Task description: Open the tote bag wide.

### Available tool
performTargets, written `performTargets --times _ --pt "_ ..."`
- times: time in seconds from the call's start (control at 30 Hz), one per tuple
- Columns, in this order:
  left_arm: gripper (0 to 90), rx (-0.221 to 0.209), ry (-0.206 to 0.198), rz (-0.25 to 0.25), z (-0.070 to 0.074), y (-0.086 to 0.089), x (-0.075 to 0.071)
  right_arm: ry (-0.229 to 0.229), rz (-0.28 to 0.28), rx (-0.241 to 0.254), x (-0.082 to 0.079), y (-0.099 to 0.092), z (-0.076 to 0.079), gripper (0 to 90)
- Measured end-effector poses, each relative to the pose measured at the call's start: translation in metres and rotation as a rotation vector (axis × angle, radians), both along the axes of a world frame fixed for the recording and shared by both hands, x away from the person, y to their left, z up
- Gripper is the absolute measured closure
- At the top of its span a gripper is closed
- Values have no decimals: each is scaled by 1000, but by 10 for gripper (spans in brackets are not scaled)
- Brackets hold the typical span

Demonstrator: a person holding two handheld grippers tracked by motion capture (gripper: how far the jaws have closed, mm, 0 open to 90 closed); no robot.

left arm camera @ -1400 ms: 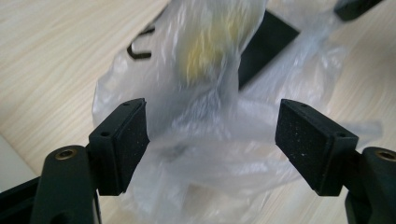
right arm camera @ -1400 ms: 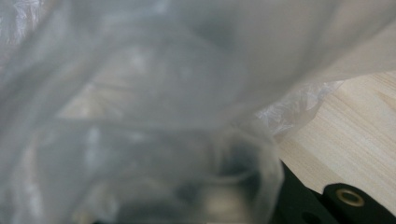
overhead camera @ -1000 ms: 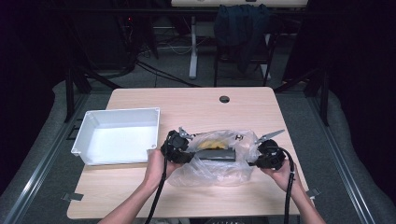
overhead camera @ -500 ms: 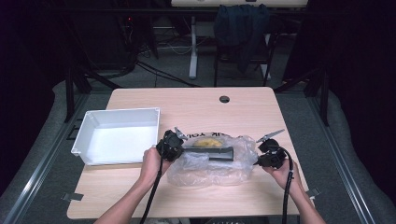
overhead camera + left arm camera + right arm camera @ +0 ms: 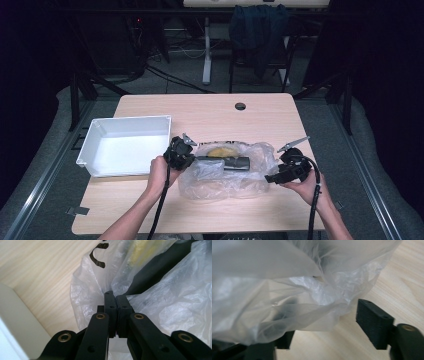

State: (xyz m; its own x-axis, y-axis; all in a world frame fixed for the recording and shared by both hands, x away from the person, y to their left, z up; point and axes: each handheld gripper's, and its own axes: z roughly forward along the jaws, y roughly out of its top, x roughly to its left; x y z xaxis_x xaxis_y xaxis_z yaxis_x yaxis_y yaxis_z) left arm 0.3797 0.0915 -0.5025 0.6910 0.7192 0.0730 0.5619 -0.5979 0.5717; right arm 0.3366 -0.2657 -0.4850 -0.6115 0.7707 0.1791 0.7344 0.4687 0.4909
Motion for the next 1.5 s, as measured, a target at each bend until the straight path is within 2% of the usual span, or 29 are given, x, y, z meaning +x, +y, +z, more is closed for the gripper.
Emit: performTargets --times 0.1,0.2,0.23,0.3,0.33,0.37,0.43,0.47,0.57,0.7,0.83,0.97,1.07,1.1,1.13,1.2,1.23,1.3,1.37,1.43,1.5 --pt "893 -4 7 2 0 0 -2 -56 -6 38 -11 -7 27 248" --pt "891 4 2 2 1 -1 -1 -90 19 75 -18 -6 44 256" --pt "887 6 -1 4 1 -1 -1 -104 19 79 -20 -3 46 289" --pt "880 9 3 3 0 0 0 -136 16 68 -19 5 45 439" --pt "867 9 6 3 0 0 1 -156 10 66 -18 9 43 570" --pt "852 7 10 3 -1 0 1 -171 16 70 -16 12 39 666" --pt "774 5 17 1 -1 1 2 -176 0 71 -7 18 28 829" --pt "710 3 20 3 0 2 2 -170 -2 62 -3 21 24 861" --pt "537 -13 6 17 10 8 0 -150 -14 74 6 23 14 883" --pt "394 -51 -1 -2 27 14 -13 -126 1 66 9 26 7 885" --pt "301 -72 -28 -33 45 12 -33 -110 -13 74 12 23 0 885" --pt "256 -71 -47 -89 58 4 -53 -99 -27 90 17 20 -4 886" --pt "232 -60 -42 -121 56 -3 -65 -86 -36 94 21 19 -8 886" --pt "230 -48 -38 -132 54 -6 -68 -84 -41 83 21 18 -9 886" --pt "227 -43 -33 -142 50 -8 -71 -82 -48 93 22 18 -10 886" --pt "239 -19 -5 -170 41 -13 -72 -84 -54 89 22 14 -11 886" --pt "259 0 7 -190 37 -15 -72 -81 -60 96 22 13 -12 886" --pt "349 3 41 -219 29 -19 -70 -74 -63 99 23 11 -13 885" --pt "368 21 44 -230 22 -23 -70 -73 -68 103 23 9 -14 885" --pt "410 62 28 -236 16 -29 -71 -77 -74 109 23 8 -15 886" --pt "507 105 0 -234 10 -33 -71 -76 -69 105 24 6 -15 886"
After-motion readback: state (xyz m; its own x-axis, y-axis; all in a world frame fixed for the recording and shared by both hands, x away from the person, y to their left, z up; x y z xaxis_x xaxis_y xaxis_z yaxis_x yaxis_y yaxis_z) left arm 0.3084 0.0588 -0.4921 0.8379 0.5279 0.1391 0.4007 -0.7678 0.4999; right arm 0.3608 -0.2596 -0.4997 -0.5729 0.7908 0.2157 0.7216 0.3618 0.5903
